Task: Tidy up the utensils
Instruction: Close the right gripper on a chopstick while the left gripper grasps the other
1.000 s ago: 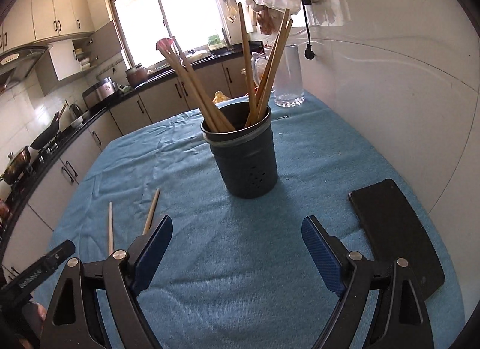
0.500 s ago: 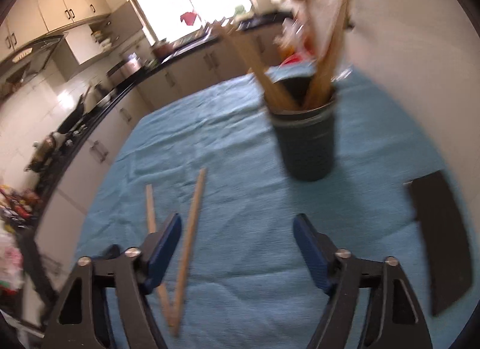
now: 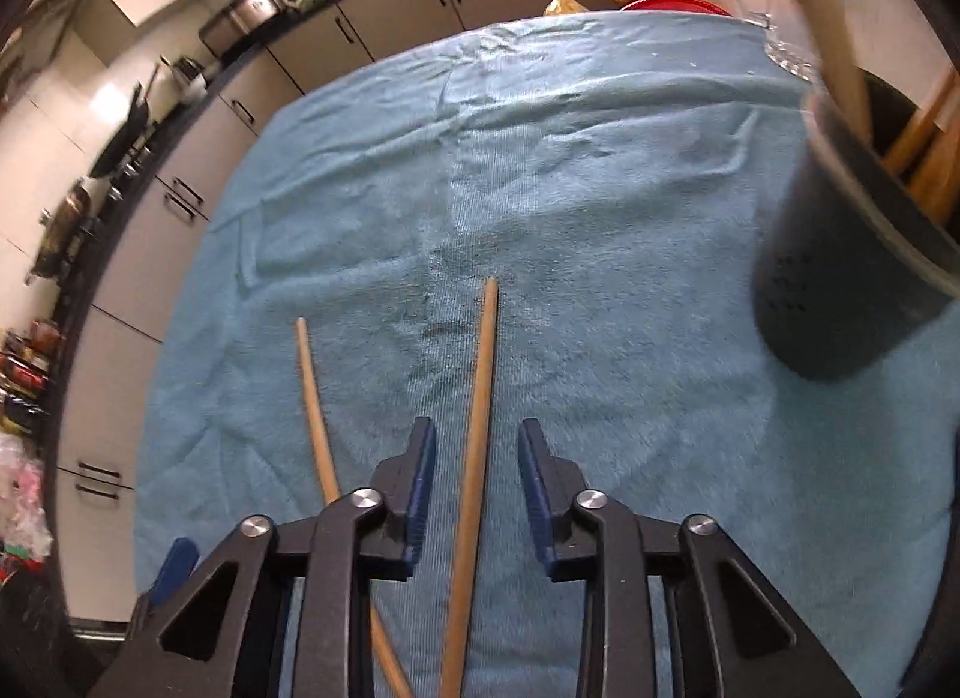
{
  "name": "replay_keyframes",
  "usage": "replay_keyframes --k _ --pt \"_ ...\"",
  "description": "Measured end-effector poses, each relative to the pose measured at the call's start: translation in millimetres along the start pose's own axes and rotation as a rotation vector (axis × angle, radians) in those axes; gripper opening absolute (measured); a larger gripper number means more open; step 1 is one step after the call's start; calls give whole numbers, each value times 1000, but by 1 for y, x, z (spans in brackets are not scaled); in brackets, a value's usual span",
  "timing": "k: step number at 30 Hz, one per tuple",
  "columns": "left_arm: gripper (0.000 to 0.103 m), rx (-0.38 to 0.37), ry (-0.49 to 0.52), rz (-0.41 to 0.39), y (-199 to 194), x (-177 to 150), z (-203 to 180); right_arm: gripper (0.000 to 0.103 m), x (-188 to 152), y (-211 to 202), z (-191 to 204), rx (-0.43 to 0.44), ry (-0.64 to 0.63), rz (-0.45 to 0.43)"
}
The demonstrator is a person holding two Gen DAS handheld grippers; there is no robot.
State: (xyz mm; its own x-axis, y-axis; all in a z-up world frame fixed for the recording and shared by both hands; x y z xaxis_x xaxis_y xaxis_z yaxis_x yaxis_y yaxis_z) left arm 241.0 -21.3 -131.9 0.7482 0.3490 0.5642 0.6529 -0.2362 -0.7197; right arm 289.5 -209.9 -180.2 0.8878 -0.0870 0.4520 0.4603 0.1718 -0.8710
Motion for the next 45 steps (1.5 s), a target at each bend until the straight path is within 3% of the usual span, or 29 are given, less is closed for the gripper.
replay_keyframes --k 5,8,14,17,19,20,23,28,30,37,42,45 --pt "81 -3 -2 0 0 0 -1 8 4 14 6 -48 -61 38" --pt "81 -4 4 10 1 0 -2 7 2 13 6 -37 -71 22" --pt "78 -31 30 85 0 -2 -19 7 -10 -40 -5 16 -31 -148" --pt "65 -33 27 159 8 1 -37 7 -16 -64 -9 35 -18 -209" --pt "46 -38 28 262 24 -1 -52 7 -21 -79 -13 35 -15 -249" --pt "43 -39 17 290 30 -1 -57 8 -23 -86 -15 36 -14 -265" --pt "38 4 35 323 50 5 -70 8 -28 -101 -17 38 -16 -301" --pt "16 107 31 356 78 10 -79 8 -37 -112 -21 59 -18 -319" --pt "13 109 15 378 86 10 -80 8 -38 -113 -23 69 -11 -320" --pt "7 149 83 330 95 18 -89 8 -43 -117 -27 82 -9 -331" --pt "6 63 71 294 73 17 -83 8 -46 -129 -25 68 -20 -359" --pt "6 -2 66 206 37 26 -83 8 -47 -139 -24 46 -24 -387"
Point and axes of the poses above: each gripper's, at about its wrist camera, not at the fingertips, and y roughly the way its jaws point, z to its left, x to its top, the point moved 9 cm from there along y, roughly the way its jaws point, and after that the axes turned 15 degrees about -y, right-handed, at the moved point
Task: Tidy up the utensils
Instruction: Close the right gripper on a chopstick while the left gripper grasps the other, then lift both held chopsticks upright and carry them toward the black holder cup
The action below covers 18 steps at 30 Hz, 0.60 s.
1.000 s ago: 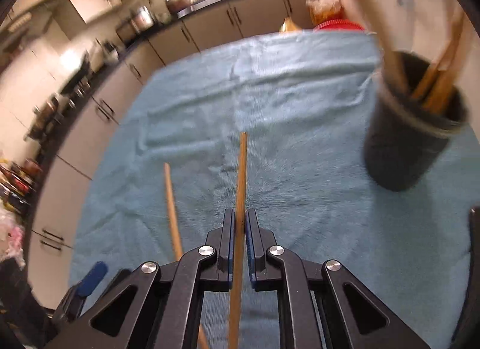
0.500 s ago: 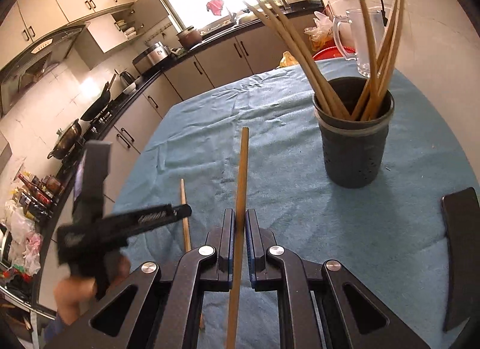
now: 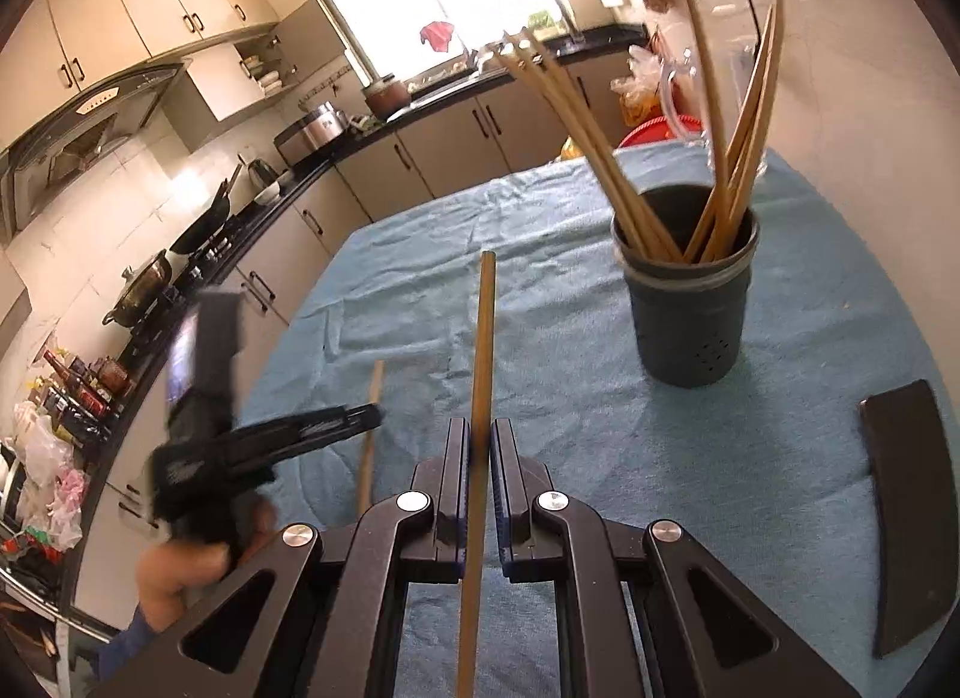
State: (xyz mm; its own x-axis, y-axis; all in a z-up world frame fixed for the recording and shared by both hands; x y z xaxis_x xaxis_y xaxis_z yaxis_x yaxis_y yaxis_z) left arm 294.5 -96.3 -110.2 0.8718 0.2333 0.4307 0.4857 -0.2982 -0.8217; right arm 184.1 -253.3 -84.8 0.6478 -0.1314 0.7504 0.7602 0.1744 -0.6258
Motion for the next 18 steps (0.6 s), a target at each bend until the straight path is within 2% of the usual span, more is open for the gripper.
replay_keyframes --k 4,10,18 --pt "6 -63 16 -153 -69 2 0 8 6 -18 5 -18 -13 -57" --pt "6 -129 32 -292 -140 -9 -2 8 11 -54 25 -58 -66 -160" --pt "6 -159 62 -321 -169 -22 -12 8 11 -82 38 -81 -101 -217"
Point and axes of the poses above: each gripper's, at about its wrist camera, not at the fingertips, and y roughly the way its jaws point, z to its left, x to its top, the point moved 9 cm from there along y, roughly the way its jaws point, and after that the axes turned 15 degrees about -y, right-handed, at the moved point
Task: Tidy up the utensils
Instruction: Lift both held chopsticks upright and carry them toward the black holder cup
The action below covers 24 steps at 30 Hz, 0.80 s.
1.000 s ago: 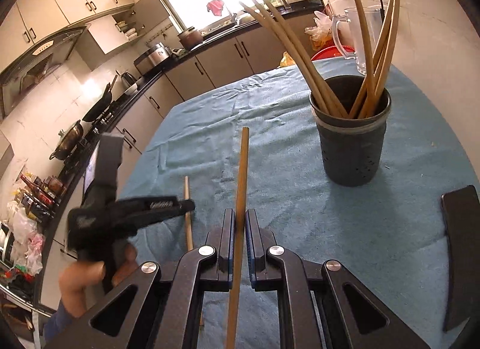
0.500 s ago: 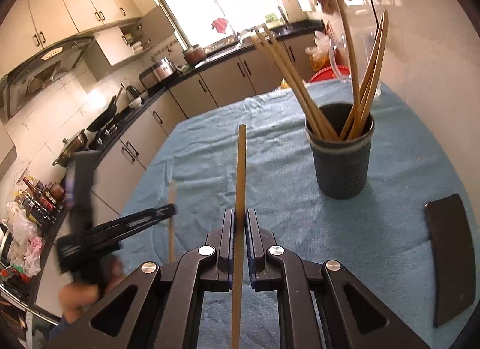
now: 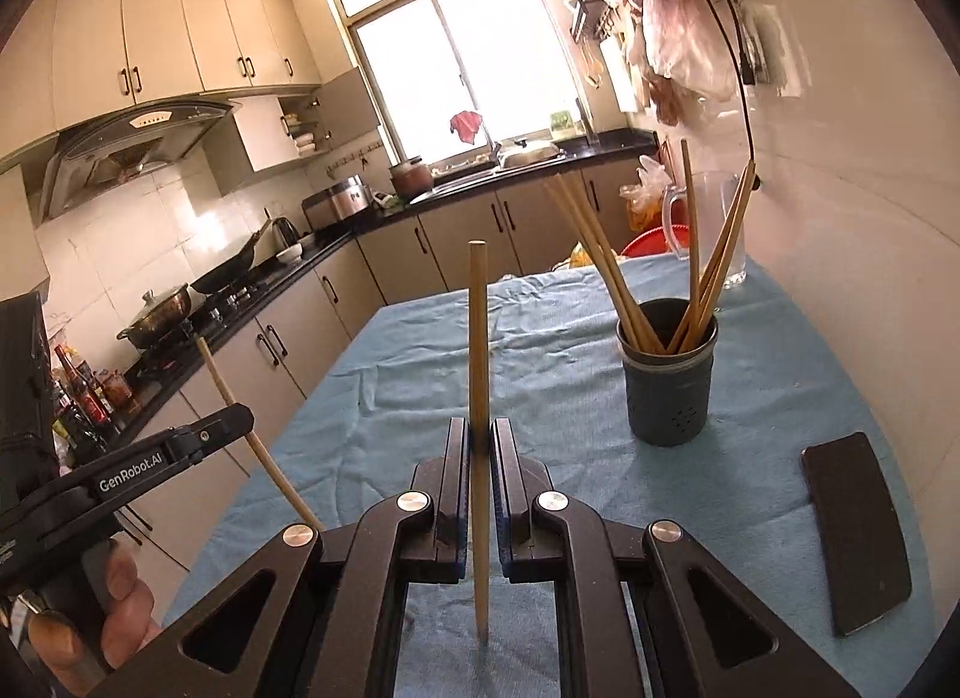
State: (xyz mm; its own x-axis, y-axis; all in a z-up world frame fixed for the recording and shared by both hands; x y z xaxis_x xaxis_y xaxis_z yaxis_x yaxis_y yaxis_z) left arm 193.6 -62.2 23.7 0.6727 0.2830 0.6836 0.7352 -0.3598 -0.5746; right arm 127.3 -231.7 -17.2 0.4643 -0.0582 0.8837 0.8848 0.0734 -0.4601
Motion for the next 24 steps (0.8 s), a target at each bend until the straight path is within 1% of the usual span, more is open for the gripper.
replay_keyframes --k 8,24 --pt "6 -12 17 -10 0 -3 -11 8 0 -6 -5 -14 1 -20" --pt "6 -11 36 -30 -4 -8 -16 8 -1 -6 -7 -7 12 -22"
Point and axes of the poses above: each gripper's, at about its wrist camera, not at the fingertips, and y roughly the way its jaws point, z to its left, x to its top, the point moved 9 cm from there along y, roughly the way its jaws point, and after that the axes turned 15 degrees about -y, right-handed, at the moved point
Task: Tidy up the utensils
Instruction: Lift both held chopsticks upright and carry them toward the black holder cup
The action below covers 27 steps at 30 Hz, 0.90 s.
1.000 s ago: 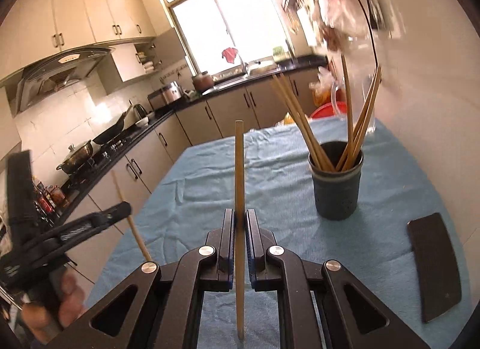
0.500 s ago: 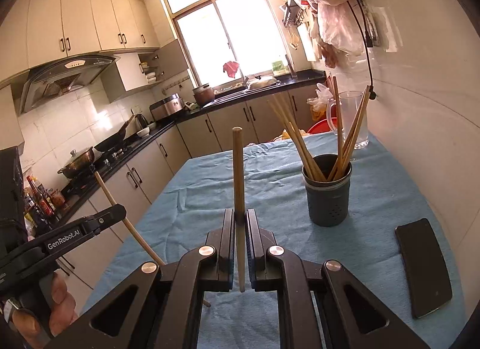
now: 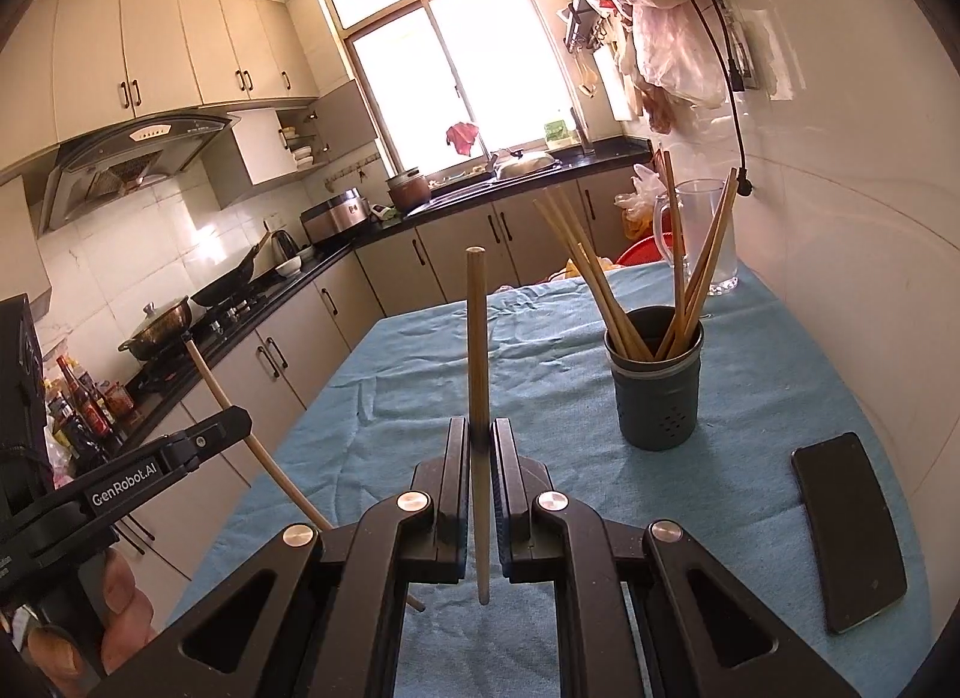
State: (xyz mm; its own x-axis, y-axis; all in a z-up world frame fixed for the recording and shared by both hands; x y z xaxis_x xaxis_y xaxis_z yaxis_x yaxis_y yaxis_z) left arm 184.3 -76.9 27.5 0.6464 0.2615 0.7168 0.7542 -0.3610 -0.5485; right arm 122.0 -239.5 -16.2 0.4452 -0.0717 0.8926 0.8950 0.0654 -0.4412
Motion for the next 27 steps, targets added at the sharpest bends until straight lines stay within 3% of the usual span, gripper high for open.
replay_keyframes --k 27 --pt "6 -20 98 -27 -24 -10 -42 8 14 -43 -14 -22 35 -68"
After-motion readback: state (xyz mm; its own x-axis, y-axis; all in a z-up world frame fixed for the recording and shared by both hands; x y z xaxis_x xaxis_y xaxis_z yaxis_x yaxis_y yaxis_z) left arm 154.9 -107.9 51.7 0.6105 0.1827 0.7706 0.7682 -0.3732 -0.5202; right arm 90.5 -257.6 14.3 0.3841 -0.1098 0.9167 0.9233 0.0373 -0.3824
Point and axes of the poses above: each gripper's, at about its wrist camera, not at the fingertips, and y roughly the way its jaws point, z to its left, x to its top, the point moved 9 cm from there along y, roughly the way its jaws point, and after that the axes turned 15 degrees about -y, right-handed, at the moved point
